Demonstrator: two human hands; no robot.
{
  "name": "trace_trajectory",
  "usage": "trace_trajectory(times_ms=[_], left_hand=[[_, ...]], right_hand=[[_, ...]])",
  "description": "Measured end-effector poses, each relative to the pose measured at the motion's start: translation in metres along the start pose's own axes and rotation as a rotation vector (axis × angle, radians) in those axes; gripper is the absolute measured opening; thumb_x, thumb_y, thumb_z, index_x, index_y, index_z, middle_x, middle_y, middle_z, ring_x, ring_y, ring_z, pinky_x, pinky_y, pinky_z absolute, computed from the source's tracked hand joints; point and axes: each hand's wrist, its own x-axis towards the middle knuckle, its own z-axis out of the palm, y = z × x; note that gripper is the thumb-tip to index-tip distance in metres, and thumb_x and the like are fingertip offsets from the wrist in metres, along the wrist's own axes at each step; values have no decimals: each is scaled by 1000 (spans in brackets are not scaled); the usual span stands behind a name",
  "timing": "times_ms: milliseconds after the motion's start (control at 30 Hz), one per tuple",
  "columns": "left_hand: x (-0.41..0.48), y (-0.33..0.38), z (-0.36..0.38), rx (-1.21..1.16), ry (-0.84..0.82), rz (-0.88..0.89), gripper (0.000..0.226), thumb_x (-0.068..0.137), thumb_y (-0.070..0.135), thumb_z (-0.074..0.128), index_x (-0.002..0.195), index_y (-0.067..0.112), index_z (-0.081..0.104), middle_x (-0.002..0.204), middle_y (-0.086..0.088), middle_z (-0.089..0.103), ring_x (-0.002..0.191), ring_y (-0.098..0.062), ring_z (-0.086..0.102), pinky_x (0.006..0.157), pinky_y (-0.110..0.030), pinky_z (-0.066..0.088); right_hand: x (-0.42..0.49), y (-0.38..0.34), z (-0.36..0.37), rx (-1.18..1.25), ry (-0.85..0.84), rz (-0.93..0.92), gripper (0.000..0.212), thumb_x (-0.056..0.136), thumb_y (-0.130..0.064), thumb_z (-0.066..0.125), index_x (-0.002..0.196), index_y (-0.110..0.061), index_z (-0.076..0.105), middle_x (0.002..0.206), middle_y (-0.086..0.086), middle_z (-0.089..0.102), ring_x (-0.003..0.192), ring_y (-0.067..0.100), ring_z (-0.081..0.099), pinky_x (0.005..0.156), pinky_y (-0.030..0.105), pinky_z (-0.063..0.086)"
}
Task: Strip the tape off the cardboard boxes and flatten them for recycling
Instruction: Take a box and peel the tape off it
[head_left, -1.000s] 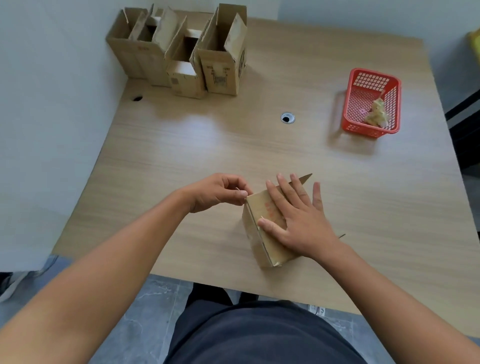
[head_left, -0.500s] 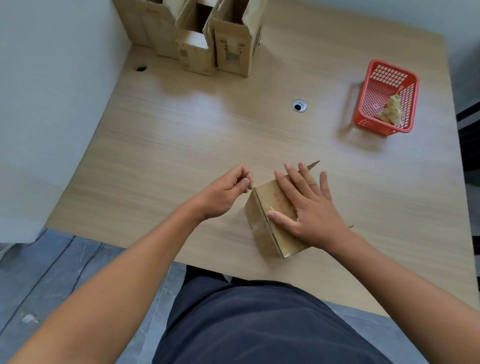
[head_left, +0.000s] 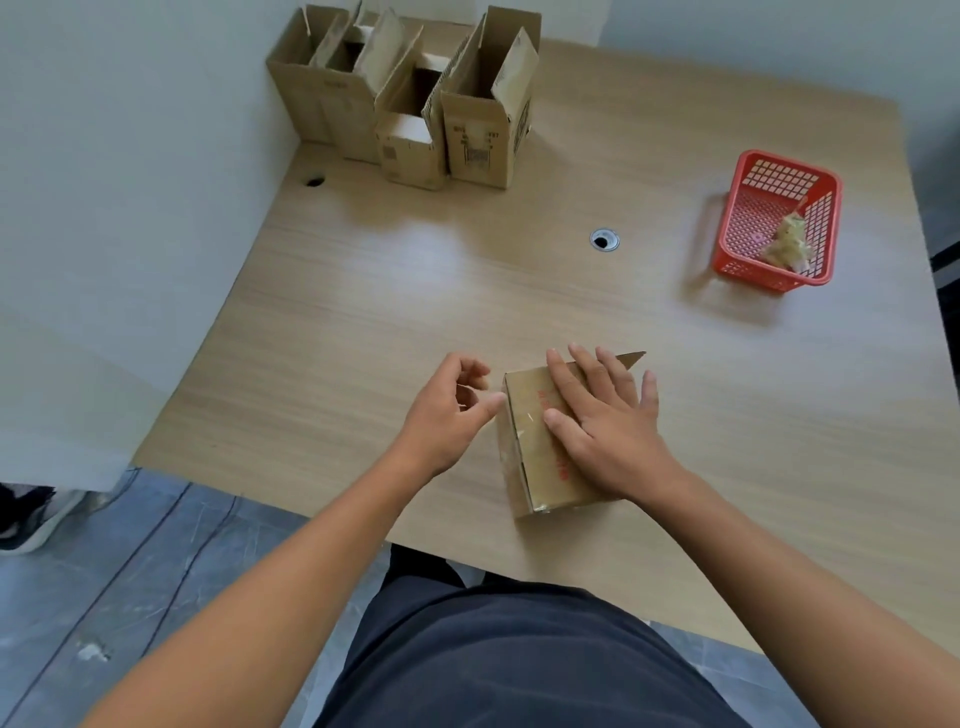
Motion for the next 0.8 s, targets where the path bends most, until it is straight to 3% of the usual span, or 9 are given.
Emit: trace_trajectory(times_ms=[133,233,267,333,433,500,600,700,800], left_hand=[[5,8,4,6,64,-84,35,88,24,78,117,27,59,82,3,60,77,-13,59,78,-32,54],[14,19,1,118,77,-44,4,89,21,76,89,23,73,73,10,61,71,-9,54,72,-33,49],[14,20,0,199,96,9,7,89,21,76,83,24,73,75,11,61,70,-7,53,71,-29,47],[10,23,-2,345,130,114,7,90,22,76,84,26,73,87,10,59,80,-4,55,75,-24,45],[-1,18,-7,403,146,186,3,91,23,76,92,25,76,115,7,44,107,-11,48,94,-19,42],[-8,14,-12,354,111,190,11,95,19,71,100,26,77,120,7,43,109,-8,48,96,-17,43],[-14,10,-12,274,34,128,22,101,16,62,117,28,72,109,11,66,100,0,62,92,-26,52],[-11,12,-3,-11,102,-29,38,98,13,65,131,30,58,93,3,74,87,-10,70,89,-36,59],[2,14,1,-232,82,-91,59,93,6,71,142,27,48,86,-7,68,82,-14,68,84,-33,60]], right_hand=[[3,7,-7,-109,37,-42,61,88,-80,9,148,-70,4,160,-17,21,148,15,6,118,60,-10],[4,3,1,-96,91,-9,62,90,-80,10,150,-68,5,156,-14,26,146,17,8,118,63,-7],[6,0,4,-83,110,13,61,91,-80,11,151,-66,5,155,-13,27,146,18,8,118,64,-7],[10,-5,8,-49,146,57,61,93,-78,14,152,-64,7,155,-11,28,146,18,7,118,64,-10],[12,-11,12,-28,185,77,64,92,-78,13,153,-62,10,153,-10,29,145,18,8,118,65,-14],[9,-13,15,-15,199,86,66,90,-78,9,154,-61,10,152,-9,28,145,19,7,118,65,-15],[6,-15,16,16,196,82,68,89,-76,10,155,-60,10,150,-10,26,143,19,7,117,66,-14],[6,-9,12,-1,167,26,70,87,-72,18,155,-60,9,149,-11,26,141,19,9,116,70,-13],[5,4,7,-43,121,-34,69,86,-80,17,152,-65,4,153,-12,25,142,21,10,116,68,-16]])
